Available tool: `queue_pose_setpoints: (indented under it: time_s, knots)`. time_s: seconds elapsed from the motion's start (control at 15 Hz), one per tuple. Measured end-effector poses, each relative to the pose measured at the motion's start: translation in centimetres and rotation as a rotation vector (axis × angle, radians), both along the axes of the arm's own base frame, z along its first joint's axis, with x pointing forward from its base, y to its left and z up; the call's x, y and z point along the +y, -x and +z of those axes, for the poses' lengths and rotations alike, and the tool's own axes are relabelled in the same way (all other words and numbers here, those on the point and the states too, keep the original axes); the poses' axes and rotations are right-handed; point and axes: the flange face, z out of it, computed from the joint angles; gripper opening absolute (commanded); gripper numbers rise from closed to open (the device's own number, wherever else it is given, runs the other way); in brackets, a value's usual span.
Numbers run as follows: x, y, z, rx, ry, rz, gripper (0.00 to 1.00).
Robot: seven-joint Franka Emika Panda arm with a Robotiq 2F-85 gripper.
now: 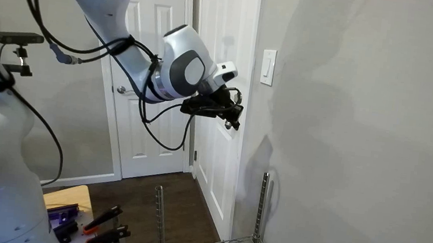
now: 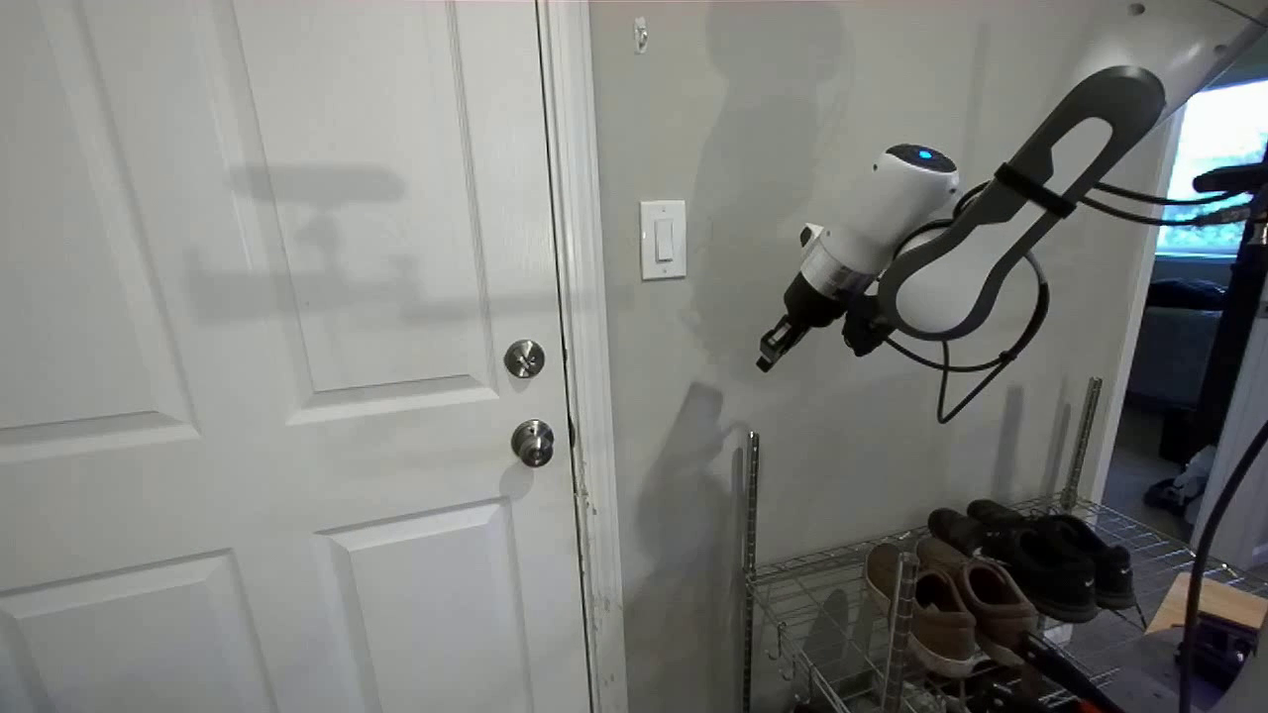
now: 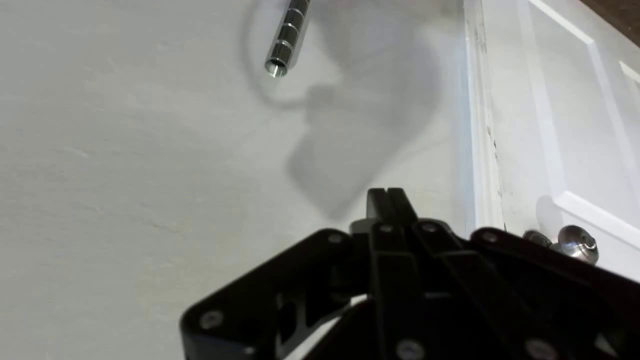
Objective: Turn off the light
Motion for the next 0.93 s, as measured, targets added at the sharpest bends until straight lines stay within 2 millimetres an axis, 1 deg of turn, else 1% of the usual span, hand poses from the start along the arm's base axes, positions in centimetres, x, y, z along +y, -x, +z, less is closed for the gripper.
queue_pose_setpoints:
  time_s: [0.13, 0.33, 0.53, 0.73, 0.93]
  knots:
    - [0.3, 0.1, 1.0, -0.037, 0.002, 0.011, 0.04]
    - [1.5, 0.3, 2.7, -0.113, -0.013, 0.044, 0.04]
    - [2.6, 0.5, 3.9, -0.176, -0.036, 0.072, 0.03]
    - [2.8, 0.5, 4.7, -0.221, -0.052, 0.081, 0.04]
    - [2.7, 0.0, 5.5, -0.248, -0.059, 0.068, 0.03]
